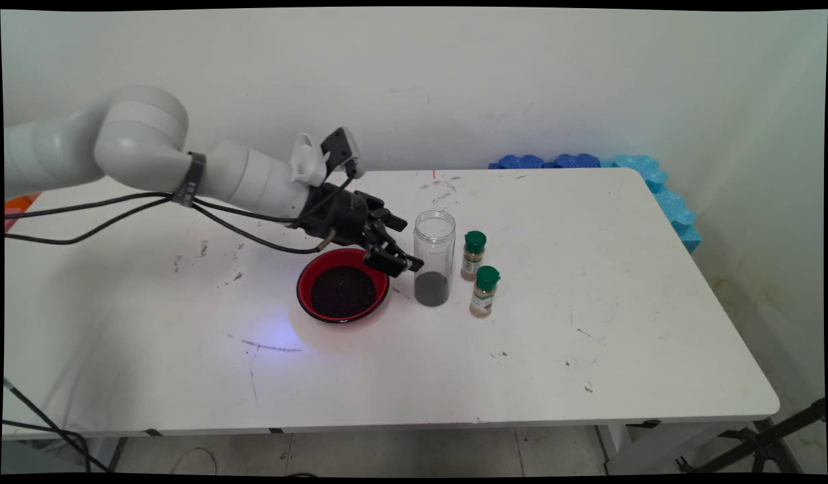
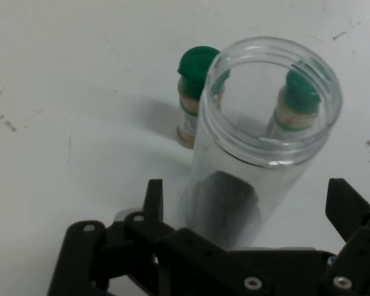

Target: Pick up the black seasoning powder from the table

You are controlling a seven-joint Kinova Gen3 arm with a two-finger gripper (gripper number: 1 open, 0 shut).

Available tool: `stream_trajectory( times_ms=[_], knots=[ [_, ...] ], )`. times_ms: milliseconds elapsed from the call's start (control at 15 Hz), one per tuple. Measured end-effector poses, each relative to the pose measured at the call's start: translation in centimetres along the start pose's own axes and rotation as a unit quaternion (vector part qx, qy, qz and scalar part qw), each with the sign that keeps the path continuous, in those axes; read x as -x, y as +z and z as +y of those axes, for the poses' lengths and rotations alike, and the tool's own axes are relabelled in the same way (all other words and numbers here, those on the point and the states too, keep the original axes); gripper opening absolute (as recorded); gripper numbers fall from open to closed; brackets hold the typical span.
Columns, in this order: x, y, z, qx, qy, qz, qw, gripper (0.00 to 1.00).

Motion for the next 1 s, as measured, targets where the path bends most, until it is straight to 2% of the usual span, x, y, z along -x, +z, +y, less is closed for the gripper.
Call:
stream_trajectory(
  times_ms=[600,1000],
  knots=[
    [0.0,2.7,-0.7,-0.001,-0.010,0.000,1.0000,1.00],
    [-0.2,3.9,-0.8,0.008,-0.019,0.004,0.9998,1.00]
  ],
)
